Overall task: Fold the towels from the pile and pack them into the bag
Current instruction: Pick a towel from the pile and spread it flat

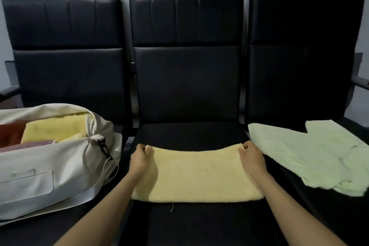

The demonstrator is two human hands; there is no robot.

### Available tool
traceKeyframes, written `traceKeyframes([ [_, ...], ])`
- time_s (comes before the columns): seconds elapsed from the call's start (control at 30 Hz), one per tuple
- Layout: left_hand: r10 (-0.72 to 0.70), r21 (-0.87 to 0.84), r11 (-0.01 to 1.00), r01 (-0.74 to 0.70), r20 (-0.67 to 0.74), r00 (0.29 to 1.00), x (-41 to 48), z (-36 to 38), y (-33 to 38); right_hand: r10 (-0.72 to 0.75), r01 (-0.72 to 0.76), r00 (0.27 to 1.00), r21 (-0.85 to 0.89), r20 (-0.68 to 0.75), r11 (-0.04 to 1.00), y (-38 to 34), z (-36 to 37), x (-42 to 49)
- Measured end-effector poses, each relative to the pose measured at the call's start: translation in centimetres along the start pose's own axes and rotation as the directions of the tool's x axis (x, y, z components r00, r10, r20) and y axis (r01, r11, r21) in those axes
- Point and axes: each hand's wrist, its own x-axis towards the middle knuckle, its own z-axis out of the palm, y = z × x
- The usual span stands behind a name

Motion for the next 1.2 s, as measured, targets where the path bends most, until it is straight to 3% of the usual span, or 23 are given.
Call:
traceKeyframes([
  [0.07,-0.031,0.114,0.993,0.035,-0.033,0.999,-0.1,1.0,-0.8,-0.029,0.028,1.0,-0.16,-0.001,0.987,0.8,0.7,-0.3],
  [0.17,-0.063,0.35,0.932,0.094,-0.1,0.993,-0.9,1.8,-0.9,-0.194,0.191,0.981,-0.357,0.027,0.914,1.0,0.9,-1.0],
  [0.27,-0.156,0.514,0.846,0.142,-0.016,0.988,-1.2,1.3,-0.4,-0.303,0.33,0.942,-0.237,0.145,0.914,-0.1,1.0,-2.0],
  [0.37,-0.21,0.566,0.814,0.131,0.077,0.975,-1.4,0.5,-0.3,-0.402,0.449,0.873,-0.131,0.276,0.884,-1.6,1.5,-3.5],
  [0.43,-0.182,0.514,0.851,0.108,0.094,0.979,-1.9,-0.1,-0.5,-0.438,0.522,0.813,-0.146,0.385,0.84,-2.2,2.2,-4.4],
  [0.5,-0.109,0.411,0.909,0.063,0.089,0.99,-2.4,-0.6,-0.5,-0.38,0.555,0.754,-0.209,0.536,0.805,-2.6,3.0,-5.3],
  [0.6,0.008,0.09,0.996,-0.014,0.066,0.998,-2.7,-1.5,0.3,-0.31,0.571,0.714,-0.266,0.628,0.776,-2.8,4.4,-6.2],
  [0.7,0.023,-0.243,0.97,-0.012,0.044,0.999,-2.8,-1.9,2.9,-0.32,0.579,0.717,-0.274,0.62,0.768,-3.2,5.6,-6.6],
  [0.83,0.053,-0.425,0.905,-0.022,0.062,0.997,-3.3,0.0,7.1,-0.325,0.59,0.69,-0.242,0.647,0.77,-4.9,7.6,-7.2],
  [0.9,0.084,-0.45,0.893,-0.022,0.117,0.99,-4.1,1.9,8.4,-0.341,0.494,0.709,-0.091,0.617,0.864,-5.8,8.6,-7.3],
  [0.93,0.091,-0.45,0.893,-0.016,0.146,0.985,-4.5,3.0,8.7,-0.309,0.332,0.746,0.073,0.589,0.94,-6.2,8.6,-7.1],
  [1.0,0.092,-0.45,0.893,0.003,0.189,0.978,-5.5,4.9,8.6,-0.202,0.019,0.817,0.324,0.541,0.946,-6.6,7.7,-6.6],
  [1.1,0.119,-0.465,0.88,0.101,0.421,0.899,-6.7,7.0,8.2,-0.048,-0.117,0.913,0.372,0.406,0.921,-5.4,4.9,-4.2],
  [1.17,0.151,-0.422,0.893,0.156,0.608,0.779,-7.3,7.4,8.0,0.086,-0.237,0.918,0.359,0.388,0.903,-3.7,3.5,-2.8],
  [1.2,0.145,-0.376,0.916,0.143,0.641,0.753,-7.3,7.6,7.8,0.138,-0.301,0.902,0.367,0.408,0.88,-2.9,3.0,-2.5],
])
